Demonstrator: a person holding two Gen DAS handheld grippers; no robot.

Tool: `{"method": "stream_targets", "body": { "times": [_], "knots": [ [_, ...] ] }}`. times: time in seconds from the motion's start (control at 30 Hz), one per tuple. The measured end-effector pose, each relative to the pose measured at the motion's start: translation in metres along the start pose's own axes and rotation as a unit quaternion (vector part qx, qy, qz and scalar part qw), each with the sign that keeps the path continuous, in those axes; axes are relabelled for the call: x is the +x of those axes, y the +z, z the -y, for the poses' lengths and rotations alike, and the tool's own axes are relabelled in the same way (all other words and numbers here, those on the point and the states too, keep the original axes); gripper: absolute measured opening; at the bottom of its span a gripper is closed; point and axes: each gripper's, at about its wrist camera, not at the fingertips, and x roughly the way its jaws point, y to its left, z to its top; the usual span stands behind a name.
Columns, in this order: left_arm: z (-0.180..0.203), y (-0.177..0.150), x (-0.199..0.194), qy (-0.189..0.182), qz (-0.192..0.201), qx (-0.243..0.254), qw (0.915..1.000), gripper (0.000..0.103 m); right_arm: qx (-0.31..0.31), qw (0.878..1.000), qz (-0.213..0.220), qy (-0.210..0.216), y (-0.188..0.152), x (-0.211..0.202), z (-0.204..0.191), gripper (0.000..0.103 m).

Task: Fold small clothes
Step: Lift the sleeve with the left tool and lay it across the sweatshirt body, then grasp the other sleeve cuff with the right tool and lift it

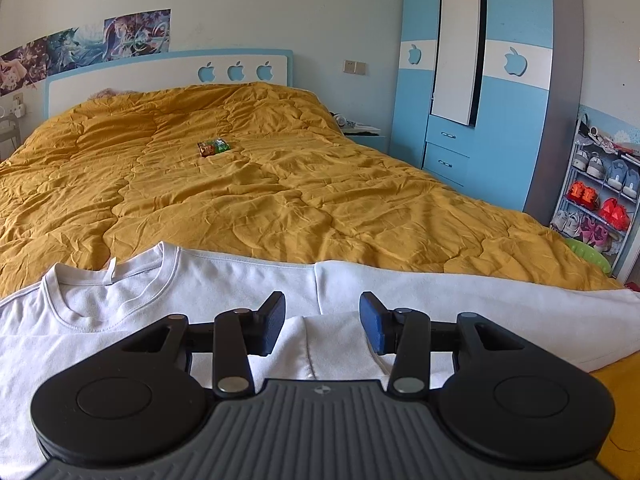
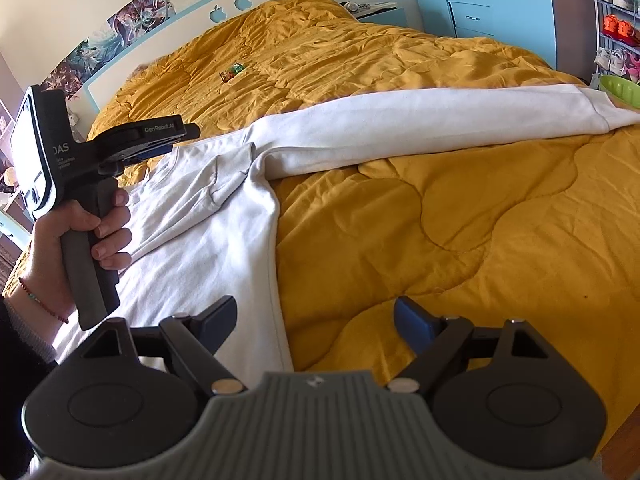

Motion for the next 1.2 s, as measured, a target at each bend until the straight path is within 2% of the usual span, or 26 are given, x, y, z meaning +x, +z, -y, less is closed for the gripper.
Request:
{"method": "stream_targets", "body": {
  "times": [0.23,0.4,0.5,0.6,0.77,0.83,0.9,0.97,1.0,1.07,1.13,1.2],
  "knots": [
    [-0.002,0.003,-0.015,0.010,-0.036,0.010,0.9992,0.051,0.000,1.000,-0.003,-0.002,0.003,-0.002,-0.006,0.081],
    [0.000,0.000,-0.035,0.033,-0.078,0.006,0.9964,0.051,-0.007,1.000,0.003,-0.010,0.005,-0.006,-0.007,0.081],
    [0.002,-0.005,-0.052,0.027,-0.093,0.001,0.9953,0.051,0.004,1.000,0.011,-0.019,0.010,-0.013,0.003,0.081],
    [0.005,-0.014,-0.067,0.015,-0.107,-0.001,0.9941,0.051,0.021,0.998,0.036,-0.037,0.017,-0.025,0.021,0.081],
    [0.002,-0.033,-0.087,-0.022,-0.137,-0.034,0.9897,0.051,0.019,0.990,0.132,-0.042,0.023,-0.046,0.062,0.082],
    [0.000,-0.041,-0.095,-0.031,-0.139,-0.048,0.9886,0.051,0.014,0.990,0.125,-0.061,0.035,-0.046,0.080,0.082],
    [0.001,-0.048,-0.102,-0.030,-0.136,-0.051,0.9889,0.051,0.047,0.988,0.130,-0.072,0.047,-0.046,0.107,0.082],
    [0.002,-0.054,-0.109,-0.029,-0.128,-0.051,0.9900,0.051,0.107,0.984,0.125,-0.067,0.060,-0.043,0.143,0.080],
    [0.001,-0.057,-0.111,-0.030,-0.127,-0.051,0.9902,0.051,0.141,0.981,0.115,-0.072,0.066,-0.040,0.161,0.077],
    [0.001,-0.060,-0.115,-0.034,-0.127,-0.054,0.9898,0.051,0.198,0.970,0.116,-0.076,0.075,-0.036,0.195,0.065],
    [0.000,-0.061,-0.116,-0.037,-0.130,-0.059,0.9891,0.051,0.248,0.958,0.123,-0.082,0.082,-0.030,0.227,0.061],
    [0.000,-0.060,-0.118,-0.036,-0.125,-0.061,0.9896,0.051,0.286,0.947,0.131,-0.066,0.088,-0.024,0.254,0.054]
  ]
}}
